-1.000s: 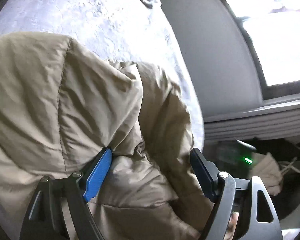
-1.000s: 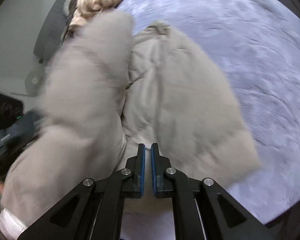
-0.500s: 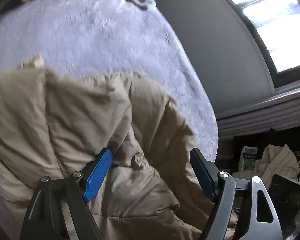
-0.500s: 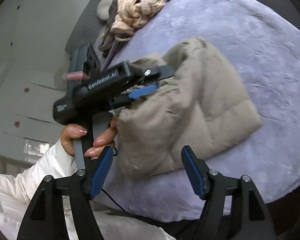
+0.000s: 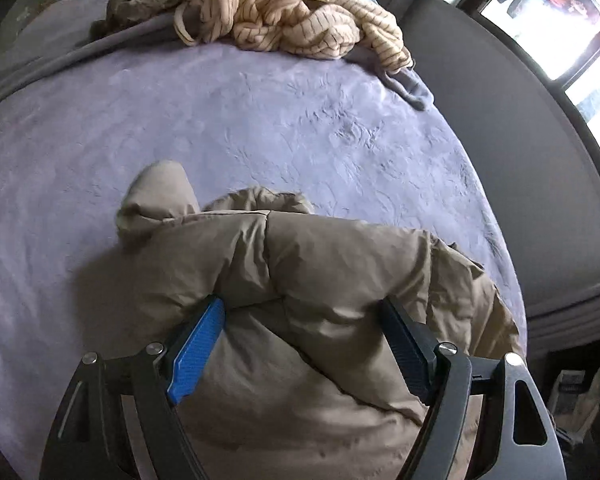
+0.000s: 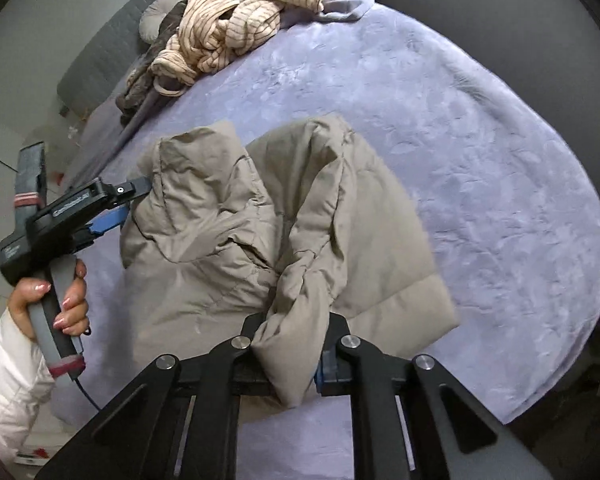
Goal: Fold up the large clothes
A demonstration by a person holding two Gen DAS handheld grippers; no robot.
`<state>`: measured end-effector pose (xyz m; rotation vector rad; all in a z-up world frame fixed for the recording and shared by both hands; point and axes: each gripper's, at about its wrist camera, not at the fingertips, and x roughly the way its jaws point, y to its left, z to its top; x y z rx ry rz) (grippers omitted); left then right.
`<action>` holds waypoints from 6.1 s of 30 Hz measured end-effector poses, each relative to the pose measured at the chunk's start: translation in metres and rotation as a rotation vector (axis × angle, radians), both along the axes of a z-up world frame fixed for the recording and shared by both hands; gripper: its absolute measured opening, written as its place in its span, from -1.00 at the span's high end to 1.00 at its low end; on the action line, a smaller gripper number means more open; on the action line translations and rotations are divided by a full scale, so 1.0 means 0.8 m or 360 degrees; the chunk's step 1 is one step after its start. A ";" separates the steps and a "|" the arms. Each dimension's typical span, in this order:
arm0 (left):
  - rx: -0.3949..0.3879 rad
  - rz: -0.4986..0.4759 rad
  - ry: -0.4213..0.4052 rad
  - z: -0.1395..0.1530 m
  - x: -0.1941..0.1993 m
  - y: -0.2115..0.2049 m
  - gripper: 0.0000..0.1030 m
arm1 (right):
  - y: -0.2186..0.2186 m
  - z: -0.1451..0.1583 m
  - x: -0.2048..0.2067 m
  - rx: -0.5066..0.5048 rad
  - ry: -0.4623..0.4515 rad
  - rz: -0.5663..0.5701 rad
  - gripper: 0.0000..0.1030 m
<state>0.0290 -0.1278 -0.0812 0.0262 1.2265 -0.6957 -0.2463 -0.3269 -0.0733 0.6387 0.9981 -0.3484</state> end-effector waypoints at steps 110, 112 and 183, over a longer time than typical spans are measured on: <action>-0.0373 0.0271 0.0730 -0.108 -0.063 0.081 -1.00 | -0.213 -0.169 0.054 0.0939 0.0017 0.0204 -1.00; -0.0391 0.0288 0.0761 -0.114 -0.061 0.081 -1.00 | -0.211 -0.176 0.061 0.1022 -0.0031 0.0199 -1.00; -0.0176 0.0495 0.0067 -0.077 0.221 0.165 -0.77 | 0.016 -0.125 0.434 0.0583 0.0001 0.0579 -0.24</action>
